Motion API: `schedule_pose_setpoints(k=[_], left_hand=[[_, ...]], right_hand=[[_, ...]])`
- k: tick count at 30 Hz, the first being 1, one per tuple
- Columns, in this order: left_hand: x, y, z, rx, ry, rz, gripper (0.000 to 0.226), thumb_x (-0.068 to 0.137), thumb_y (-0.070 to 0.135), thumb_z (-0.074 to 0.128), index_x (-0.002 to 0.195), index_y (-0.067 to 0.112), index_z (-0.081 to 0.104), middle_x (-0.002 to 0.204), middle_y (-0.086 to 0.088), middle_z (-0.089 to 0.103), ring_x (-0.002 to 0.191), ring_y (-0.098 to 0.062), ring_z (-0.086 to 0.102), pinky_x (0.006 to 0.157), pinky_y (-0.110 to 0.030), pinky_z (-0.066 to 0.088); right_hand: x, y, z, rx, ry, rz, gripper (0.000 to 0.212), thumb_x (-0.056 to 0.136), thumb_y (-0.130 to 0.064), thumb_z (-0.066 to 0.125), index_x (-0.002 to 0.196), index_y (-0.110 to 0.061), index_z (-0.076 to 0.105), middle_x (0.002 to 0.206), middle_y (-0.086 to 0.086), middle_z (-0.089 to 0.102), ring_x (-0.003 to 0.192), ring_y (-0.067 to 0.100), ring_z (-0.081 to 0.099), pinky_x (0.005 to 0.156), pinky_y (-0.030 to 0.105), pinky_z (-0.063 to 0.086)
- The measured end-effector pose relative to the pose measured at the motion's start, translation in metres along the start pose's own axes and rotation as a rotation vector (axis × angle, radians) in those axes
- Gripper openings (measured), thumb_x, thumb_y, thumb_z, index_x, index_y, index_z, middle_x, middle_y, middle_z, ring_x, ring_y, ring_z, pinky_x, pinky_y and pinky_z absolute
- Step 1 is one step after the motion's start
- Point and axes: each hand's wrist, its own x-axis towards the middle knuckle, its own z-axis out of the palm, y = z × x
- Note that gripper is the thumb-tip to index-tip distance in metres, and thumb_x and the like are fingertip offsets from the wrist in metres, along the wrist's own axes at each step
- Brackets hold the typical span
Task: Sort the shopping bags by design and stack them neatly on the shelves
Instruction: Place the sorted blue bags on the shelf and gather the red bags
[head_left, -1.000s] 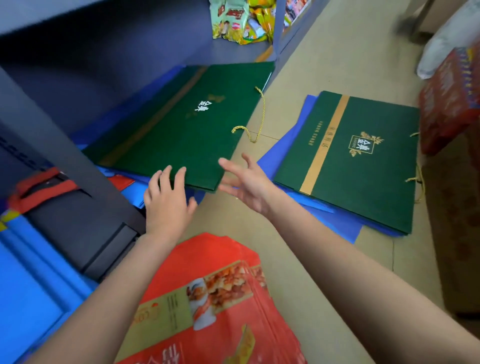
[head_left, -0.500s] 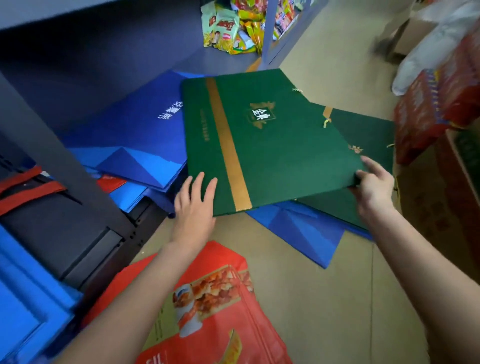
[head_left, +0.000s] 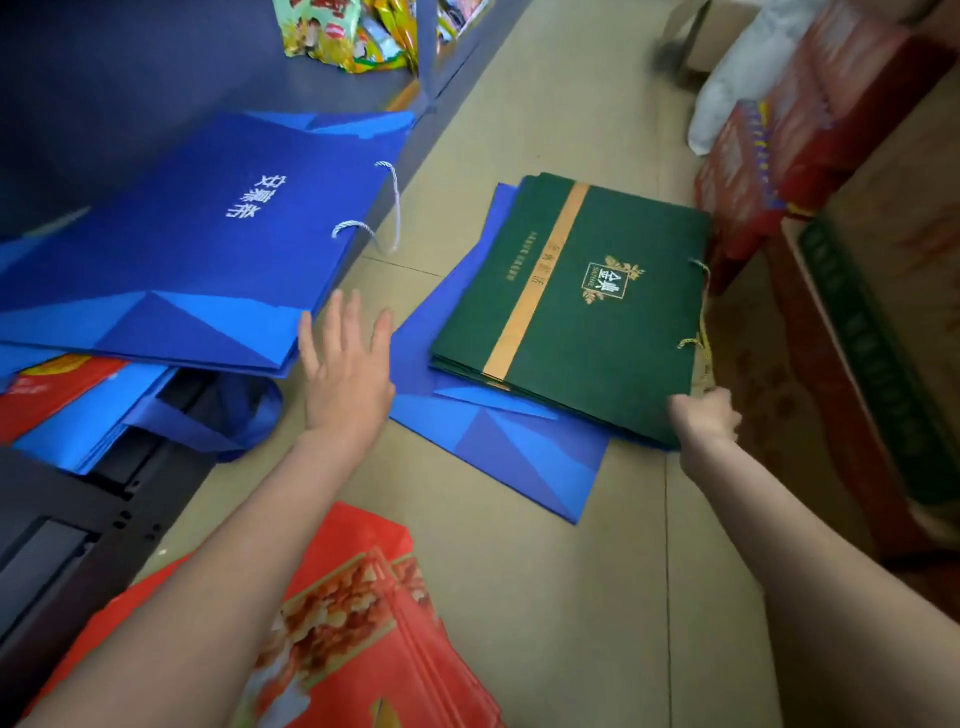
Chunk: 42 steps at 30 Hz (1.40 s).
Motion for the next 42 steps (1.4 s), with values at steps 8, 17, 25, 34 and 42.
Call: schedule_pose_setpoints(k=[8, 17, 25, 34, 42], left_hand=[[0.004, -0.060, -0.011, 0.090, -0.017, -0.301, 0.057, 0.093, -0.001, 0.041, 0.145, 0.020, 0.030, 0.152, -0.023, 0.021, 0.128, -0.043, 0.029, 0.099, -0.050, 0.028], [-0.021, -0.024, -0.035, -0.230, 0.159, 0.168, 0.042, 0.068, 0.008, 0.067, 0.109, 0.007, 0.066, 0.082, -0.013, 0.068, 0.067, -0.034, 0.055, 0.062, -0.038, 0.047], [-0.056, -0.033, -0.028, -0.231, 0.074, 0.346, 0.050, 0.069, 0.032, 0.065, 0.115, 0.011, 0.063, 0.119, -0.011, 0.062, 0.104, -0.029, 0.052, 0.080, -0.044, 0.051], [-0.053, -0.093, -0.015, -0.046, 0.025, -0.003, 0.064, 0.053, 0.013, 0.090, 0.110, -0.001, 0.065, 0.113, -0.027, 0.062, 0.098, -0.043, 0.064, 0.075, -0.054, 0.051], [-0.062, -0.099, 0.004, 0.044, -0.087, -0.114, 0.063, 0.078, 0.011, 0.066, 0.137, 0.008, 0.045, 0.147, -0.019, 0.036, 0.137, -0.035, 0.031, 0.108, -0.051, 0.022]], right_hand=[[-0.043, -0.041, 0.076, 0.010, -0.382, -0.162, 0.060, 0.088, -0.017, 0.055, 0.143, -0.010, 0.029, 0.140, 0.017, 0.038, 0.115, 0.031, 0.046, 0.099, 0.036, 0.039], [-0.122, -0.088, 0.075, 0.536, -1.085, -0.124, 0.032, 0.093, -0.037, 0.054, 0.118, -0.018, 0.049, 0.113, 0.010, 0.063, 0.097, 0.025, 0.065, 0.086, 0.034, 0.053], [-0.139, -0.076, 0.076, 0.454, -0.965, -0.158, 0.030, 0.091, 0.005, 0.049, 0.120, -0.005, 0.049, 0.092, 0.007, 0.064, 0.072, 0.018, 0.061, 0.063, 0.029, 0.051], [-0.072, -0.070, 0.023, 0.493, -0.221, -0.288, 0.028, 0.088, 0.007, 0.043, 0.093, -0.016, 0.056, 0.097, 0.007, 0.055, 0.089, 0.018, 0.049, 0.060, 0.023, 0.039], [-0.029, -0.018, 0.002, 0.160, -0.007, -0.018, 0.044, 0.093, 0.003, 0.047, 0.136, -0.004, 0.045, 0.138, 0.019, 0.046, 0.125, 0.035, 0.044, 0.102, 0.033, 0.036]])
